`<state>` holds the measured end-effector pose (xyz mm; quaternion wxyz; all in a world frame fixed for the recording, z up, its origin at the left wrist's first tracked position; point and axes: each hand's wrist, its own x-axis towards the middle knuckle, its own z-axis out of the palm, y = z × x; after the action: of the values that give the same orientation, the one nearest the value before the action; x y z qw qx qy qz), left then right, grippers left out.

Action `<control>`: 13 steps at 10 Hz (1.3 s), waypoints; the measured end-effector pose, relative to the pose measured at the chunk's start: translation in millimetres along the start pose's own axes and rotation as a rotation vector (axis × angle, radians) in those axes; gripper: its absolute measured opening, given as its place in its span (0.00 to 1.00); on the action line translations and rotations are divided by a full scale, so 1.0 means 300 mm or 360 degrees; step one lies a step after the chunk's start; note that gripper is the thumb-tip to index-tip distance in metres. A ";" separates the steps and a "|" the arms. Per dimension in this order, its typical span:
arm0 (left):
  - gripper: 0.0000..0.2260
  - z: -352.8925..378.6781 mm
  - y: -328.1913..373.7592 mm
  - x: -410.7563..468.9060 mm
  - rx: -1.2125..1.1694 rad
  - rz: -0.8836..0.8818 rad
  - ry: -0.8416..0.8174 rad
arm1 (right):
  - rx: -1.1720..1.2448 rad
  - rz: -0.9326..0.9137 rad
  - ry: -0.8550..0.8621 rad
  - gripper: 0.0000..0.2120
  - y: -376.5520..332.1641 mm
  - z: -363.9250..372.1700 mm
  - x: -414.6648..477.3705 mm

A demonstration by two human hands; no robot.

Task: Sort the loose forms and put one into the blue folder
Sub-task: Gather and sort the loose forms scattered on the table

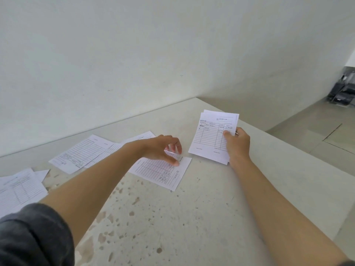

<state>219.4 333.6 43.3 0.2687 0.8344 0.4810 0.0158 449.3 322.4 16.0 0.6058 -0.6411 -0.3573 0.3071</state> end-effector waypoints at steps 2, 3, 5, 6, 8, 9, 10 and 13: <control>0.14 0.006 0.006 -0.009 -0.0069 -0.0055 -0.0023 | 0.0029 0.0034 0.0011 0.08 -0.001 -0.001 0.001; 0.14 0.004 0.006 -0.008 -0.0107 -0.0092 -0.0009 | 0.0034 0.0043 0.0006 0.08 0.000 -0.004 -0.001; 0.14 0.020 0.002 -0.014 -0.0341 -0.0064 0.0156 | 0.0057 0.0067 0.0011 0.08 -0.003 -0.004 -0.002; 0.06 0.020 -0.002 -0.045 -0.0551 -0.0078 0.0461 | 0.0091 0.0092 0.0016 0.08 -0.011 -0.004 -0.011; 0.07 -0.005 -0.086 -0.188 -0.1330 -0.0458 0.1531 | 0.0253 0.0186 -0.0044 0.05 -0.041 0.014 -0.058; 0.09 0.029 -0.125 -0.261 -0.1515 -0.0579 0.1731 | 0.0275 0.0170 -0.0215 0.04 -0.070 0.061 -0.108; 0.10 0.069 -0.167 -0.323 -0.1669 -0.0631 0.1806 | 0.0277 0.0163 -0.0418 0.05 -0.095 0.118 -0.167; 0.11 0.113 -0.148 -0.428 -0.1997 -0.0446 0.1713 | 0.0031 0.0027 -0.0928 0.04 -0.140 0.252 -0.338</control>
<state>124.8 232.1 23.5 0.4162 0.3412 0.5447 0.6431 326.7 280.8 48.0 0.4812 -0.5230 -0.5080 0.4867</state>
